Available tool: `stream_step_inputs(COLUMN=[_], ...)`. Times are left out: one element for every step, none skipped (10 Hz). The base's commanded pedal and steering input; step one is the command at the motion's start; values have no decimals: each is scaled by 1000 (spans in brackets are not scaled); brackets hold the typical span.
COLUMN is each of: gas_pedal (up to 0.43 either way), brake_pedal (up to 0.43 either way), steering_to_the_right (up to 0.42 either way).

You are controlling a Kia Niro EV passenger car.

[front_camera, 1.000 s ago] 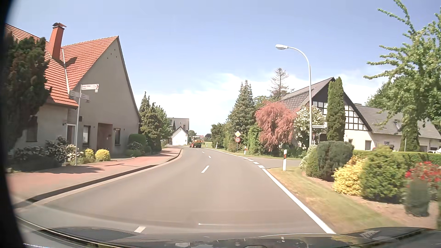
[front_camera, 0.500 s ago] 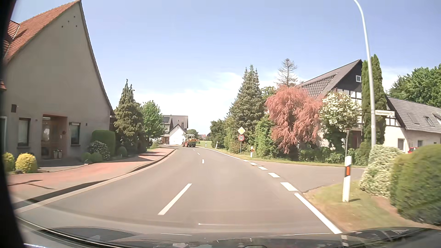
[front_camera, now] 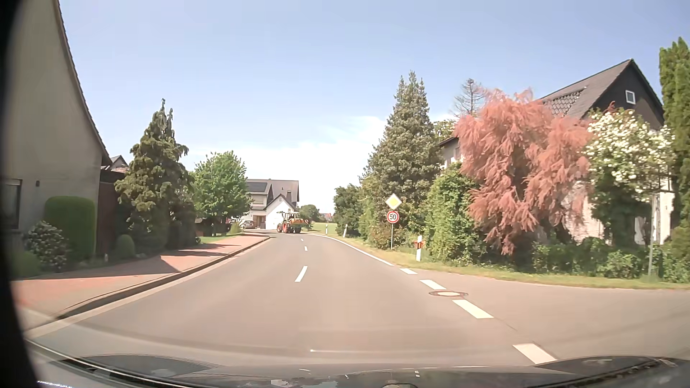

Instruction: Follow the waypoints while adhering to traffic rules and regulations

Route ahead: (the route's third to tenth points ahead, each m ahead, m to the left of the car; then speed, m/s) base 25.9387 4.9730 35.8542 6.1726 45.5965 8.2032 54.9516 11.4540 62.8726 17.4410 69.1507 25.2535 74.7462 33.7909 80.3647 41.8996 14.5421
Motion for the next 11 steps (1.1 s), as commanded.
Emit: stream_step_inputs(gas_pedal=[0,0,0,0,0,0,0,0,0,0,0], brake_pedal=[49,55,61,67,67,73,73,79,91,98,104], steering_to_the_right=[-30,-32,-34,-36,-36,-36,-36,-35,-31,-27,-26])
